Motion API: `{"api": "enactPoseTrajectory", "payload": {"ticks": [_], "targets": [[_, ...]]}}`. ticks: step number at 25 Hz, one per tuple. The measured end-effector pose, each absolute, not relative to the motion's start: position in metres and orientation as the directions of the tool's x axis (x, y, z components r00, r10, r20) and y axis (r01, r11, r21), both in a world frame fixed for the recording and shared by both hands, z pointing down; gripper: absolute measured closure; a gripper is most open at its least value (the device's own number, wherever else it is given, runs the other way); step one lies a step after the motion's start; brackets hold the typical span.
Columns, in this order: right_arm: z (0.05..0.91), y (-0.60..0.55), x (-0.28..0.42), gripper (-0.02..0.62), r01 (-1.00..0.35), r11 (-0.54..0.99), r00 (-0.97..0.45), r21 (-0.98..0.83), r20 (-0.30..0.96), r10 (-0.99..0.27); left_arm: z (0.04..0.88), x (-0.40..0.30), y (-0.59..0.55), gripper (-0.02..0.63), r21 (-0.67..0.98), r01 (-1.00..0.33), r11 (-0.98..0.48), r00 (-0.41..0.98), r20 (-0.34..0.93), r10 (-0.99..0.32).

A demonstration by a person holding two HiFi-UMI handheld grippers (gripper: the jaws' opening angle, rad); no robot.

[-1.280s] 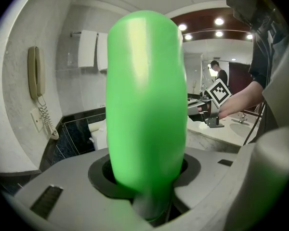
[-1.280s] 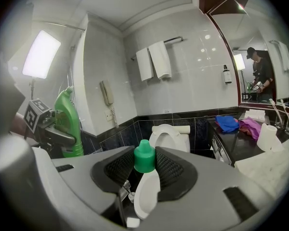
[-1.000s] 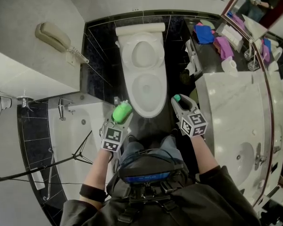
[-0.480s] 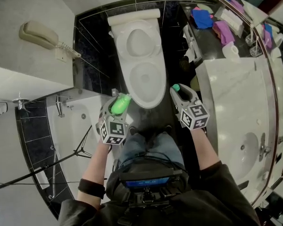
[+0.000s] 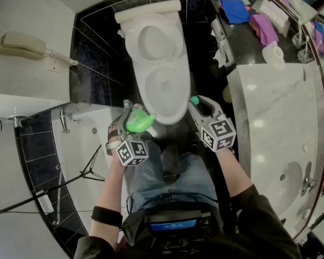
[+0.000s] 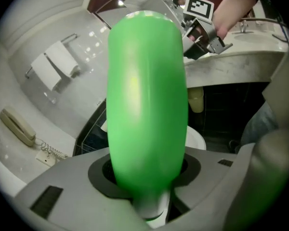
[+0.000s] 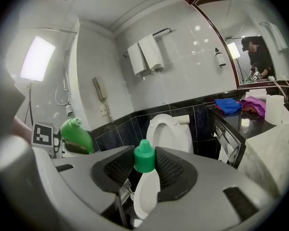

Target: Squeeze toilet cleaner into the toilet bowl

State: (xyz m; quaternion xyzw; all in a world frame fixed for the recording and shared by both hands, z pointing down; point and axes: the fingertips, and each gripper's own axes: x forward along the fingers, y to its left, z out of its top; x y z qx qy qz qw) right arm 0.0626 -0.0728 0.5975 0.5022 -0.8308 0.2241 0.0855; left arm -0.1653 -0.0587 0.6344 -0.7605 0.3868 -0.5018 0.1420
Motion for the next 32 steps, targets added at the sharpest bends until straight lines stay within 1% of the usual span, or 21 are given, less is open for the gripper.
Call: {"api": "enactPoseTrajectory", "payload": {"ticks": [5,8,12,17,25,32], "targets": [[0.640,-0.093,0.071,0.443,-0.886,0.362,-0.454,-0.291,0.375,-0.809,0.695,-0.165,-0.075,0.413,-0.643,-0.350,-0.681,0.163,0.674,-0.720],[0.672,-0.110,0.073,0.443,-0.893,0.347,-0.437,-0.288,0.366,-0.822,0.737,-0.165,-0.096,0.413,-0.682,-0.270,-0.680,0.148,0.668,-0.729],[0.722,-0.134,0.075,0.443,-0.905,0.331,-0.413,-0.266,0.371,-0.832,0.787,-0.165,-0.127,0.413,-0.717,-0.207,-0.665,0.107,0.659,-0.744],[0.781,-0.156,0.071,0.443,-0.908,0.316,-0.403,-0.275,0.369,-0.838,0.843,-0.172,-0.151,0.413,-0.757,-0.051,-0.652,0.062,0.649,-0.758],[0.873,-0.173,0.062,0.443,-0.906,0.316,-0.404,-0.281,0.353,-0.844,0.939,-0.183,-0.171,0.413,-0.748,0.101,-0.656,0.052,0.662,-0.747],[0.924,-0.164,0.061,0.443,-0.911,0.293,-0.388,-0.289,0.365,-0.846,0.998,-0.188,-0.170,0.413,-0.715,0.243,-0.656,0.052,0.685,-0.727]]}}
